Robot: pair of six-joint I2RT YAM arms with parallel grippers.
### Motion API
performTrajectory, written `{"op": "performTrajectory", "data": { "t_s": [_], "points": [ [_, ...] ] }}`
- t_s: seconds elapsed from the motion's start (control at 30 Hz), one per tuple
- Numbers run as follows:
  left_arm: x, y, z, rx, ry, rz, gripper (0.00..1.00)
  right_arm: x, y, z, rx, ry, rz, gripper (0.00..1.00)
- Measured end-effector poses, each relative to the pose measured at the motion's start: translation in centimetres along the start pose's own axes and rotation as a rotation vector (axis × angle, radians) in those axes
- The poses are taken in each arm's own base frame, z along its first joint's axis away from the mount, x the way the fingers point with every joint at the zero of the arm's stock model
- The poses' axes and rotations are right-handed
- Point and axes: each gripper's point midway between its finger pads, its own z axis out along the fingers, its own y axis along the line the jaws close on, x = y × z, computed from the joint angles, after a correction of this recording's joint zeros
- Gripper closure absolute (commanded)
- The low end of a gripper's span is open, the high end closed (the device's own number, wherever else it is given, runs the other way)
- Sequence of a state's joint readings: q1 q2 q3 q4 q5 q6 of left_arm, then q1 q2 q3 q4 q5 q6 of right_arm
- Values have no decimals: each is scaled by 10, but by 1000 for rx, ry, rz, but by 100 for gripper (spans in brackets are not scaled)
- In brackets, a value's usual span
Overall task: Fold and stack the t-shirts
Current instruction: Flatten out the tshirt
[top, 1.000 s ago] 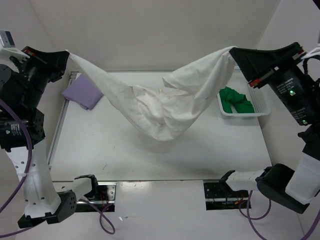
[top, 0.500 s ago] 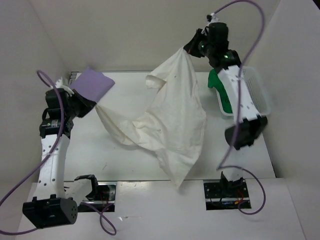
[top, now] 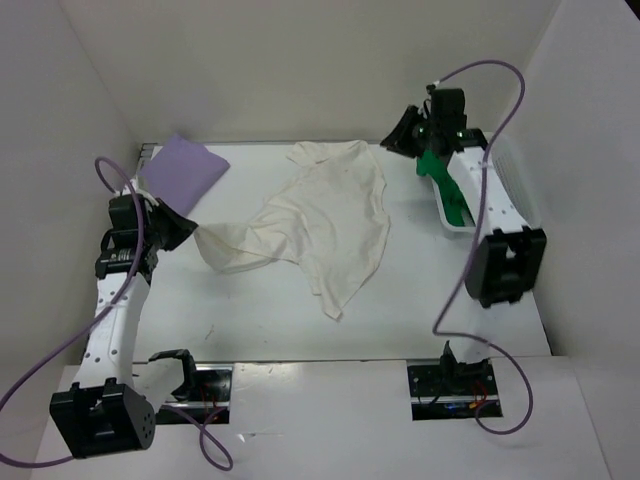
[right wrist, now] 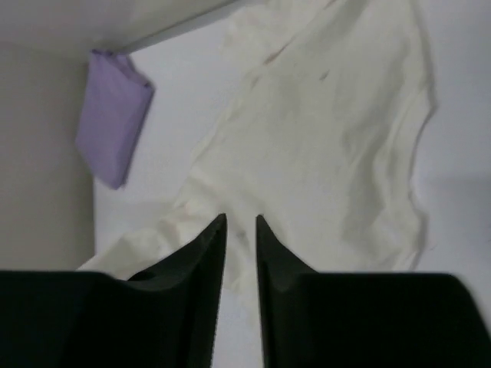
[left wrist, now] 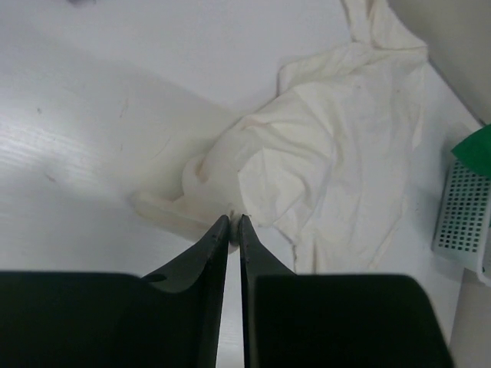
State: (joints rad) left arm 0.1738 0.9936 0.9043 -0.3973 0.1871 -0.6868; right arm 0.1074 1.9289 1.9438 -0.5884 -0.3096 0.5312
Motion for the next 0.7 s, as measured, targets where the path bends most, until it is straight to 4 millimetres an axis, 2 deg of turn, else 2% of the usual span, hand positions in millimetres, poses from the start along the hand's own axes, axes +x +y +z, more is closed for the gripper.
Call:
{"op": "performTrajectory", "data": {
  "t_s": [0.07, 0.1, 0.17, 0.23, 0.3, 0.33, 0.43, 0.53, 0.6, 0.7],
  "points": [
    [14, 13, 3, -33, 26, -4, 84, 43, 17, -38, -46, 39, -8, 89],
    [21, 18, 4, -43, 41, -9, 85, 63, 24, -48, -68, 56, -16, 93],
    [28, 22, 5, -50, 63, -16, 86, 113, 38, -64, -113, 129, -38, 93],
    [29, 21, 8, -40, 68, -21, 88, 177, 41, -70, -131, 229, -53, 81],
    [28, 19, 11, -25, 70, -21, 88, 246, 28, -78, -111, 360, -42, 68],
    [29, 18, 12, -21, 73, -23, 88, 285, 14, -86, -81, 442, -32, 60],
    [30, 17, 16, -15, 84, -25, 88, 366, -35, -111, 33, 609, 18, 54],
    [30, 14, 19, 0, 92, -38, 89, 409, -67, -130, 126, 686, 77, 49],
    [30, 13, 20, 10, 93, -41, 89, 419, -70, -135, 131, 689, 108, 45],
    [31, 12, 21, 17, 102, -42, 89, 422, -62, -135, 76, 648, 159, 44]
  ]
}}
